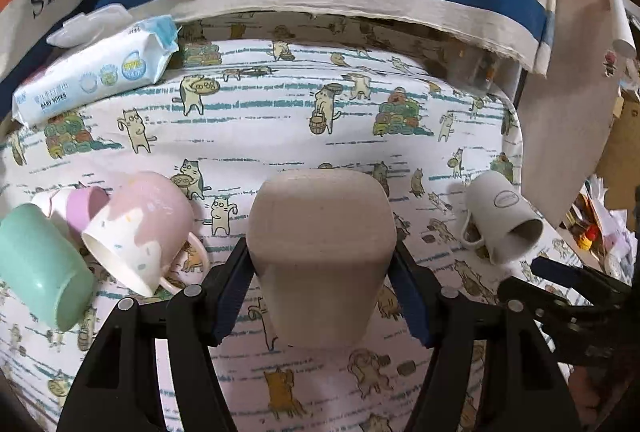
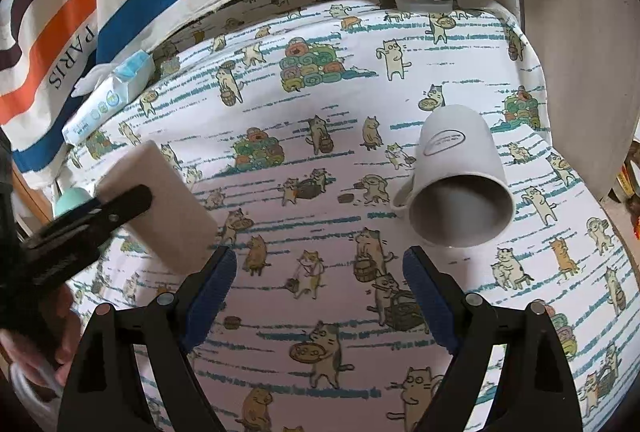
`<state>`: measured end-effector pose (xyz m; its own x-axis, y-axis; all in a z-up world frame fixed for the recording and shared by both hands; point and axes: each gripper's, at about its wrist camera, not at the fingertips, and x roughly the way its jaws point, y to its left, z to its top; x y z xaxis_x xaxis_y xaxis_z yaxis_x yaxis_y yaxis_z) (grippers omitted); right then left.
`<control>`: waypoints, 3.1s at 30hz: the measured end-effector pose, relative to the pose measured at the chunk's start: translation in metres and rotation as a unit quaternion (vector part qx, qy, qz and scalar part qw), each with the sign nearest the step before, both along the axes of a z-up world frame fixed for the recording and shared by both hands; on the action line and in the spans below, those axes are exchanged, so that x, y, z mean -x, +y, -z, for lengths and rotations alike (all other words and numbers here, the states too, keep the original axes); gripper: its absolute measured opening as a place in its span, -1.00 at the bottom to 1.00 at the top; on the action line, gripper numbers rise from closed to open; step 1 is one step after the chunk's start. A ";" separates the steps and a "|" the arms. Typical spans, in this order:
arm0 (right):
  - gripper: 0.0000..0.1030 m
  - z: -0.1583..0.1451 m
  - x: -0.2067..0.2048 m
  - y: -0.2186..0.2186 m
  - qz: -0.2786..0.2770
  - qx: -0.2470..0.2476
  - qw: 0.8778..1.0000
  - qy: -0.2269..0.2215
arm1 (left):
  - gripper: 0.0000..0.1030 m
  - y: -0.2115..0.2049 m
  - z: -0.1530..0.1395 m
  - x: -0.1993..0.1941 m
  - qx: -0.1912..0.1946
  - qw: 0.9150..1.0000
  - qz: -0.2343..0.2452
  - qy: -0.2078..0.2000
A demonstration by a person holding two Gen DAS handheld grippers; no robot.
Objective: Flip cup upside down
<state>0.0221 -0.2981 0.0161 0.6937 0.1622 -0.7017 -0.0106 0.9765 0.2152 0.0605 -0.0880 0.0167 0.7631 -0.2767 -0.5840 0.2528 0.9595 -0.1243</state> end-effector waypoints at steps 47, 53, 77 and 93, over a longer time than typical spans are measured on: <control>0.69 -0.063 0.018 0.041 0.000 0.033 0.989 -0.142 | 0.98 0.069 -0.063 0.055 -0.007 0.988 -0.037 -0.147; 0.99 -0.064 0.017 0.038 0.050 0.037 0.978 -0.198 | 0.98 0.079 -0.057 0.059 -0.006 0.979 -0.055 -0.197; 0.99 -0.005 -0.002 0.053 0.031 0.092 0.971 -0.220 | 0.98 0.073 0.014 0.035 -0.024 0.982 -0.076 -0.171; 0.99 -0.005 0.002 0.064 0.009 0.114 0.967 -0.226 | 0.98 0.073 0.014 0.035 -0.024 0.981 -0.081 -0.174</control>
